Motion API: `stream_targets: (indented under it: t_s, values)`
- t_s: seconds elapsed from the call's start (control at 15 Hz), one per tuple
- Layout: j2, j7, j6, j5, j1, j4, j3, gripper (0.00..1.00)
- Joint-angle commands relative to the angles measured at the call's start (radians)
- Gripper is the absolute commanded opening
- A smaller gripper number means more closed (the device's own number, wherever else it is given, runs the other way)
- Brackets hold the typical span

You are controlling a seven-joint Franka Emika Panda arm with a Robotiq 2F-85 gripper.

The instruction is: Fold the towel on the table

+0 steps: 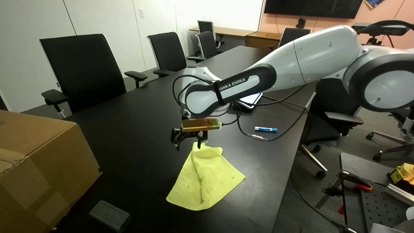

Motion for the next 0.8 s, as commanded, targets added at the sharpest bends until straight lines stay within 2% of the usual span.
stream_targets:
  t_s: [0.0, 0.07, 0.13, 0.4, 0.73]
  values:
    - [-0.118, -0.069, 0.105, 0.023, -0.007, -0.243, 0.05, 1.0]
    - [-0.129, -0.075, 0.132, 0.021, -0.007, -0.29, 0.059, 1.0]
    - [-0.137, -0.096, 0.155, 0.052, 0.012, -0.329, 0.037, 1.0]
    - [-0.201, -0.129, 0.263, 0.074, 0.028, -0.518, 0.02, 1.0]
    - [-0.343, -0.151, 0.437, 0.059, 0.057, -0.742, -0.02, 1.0]
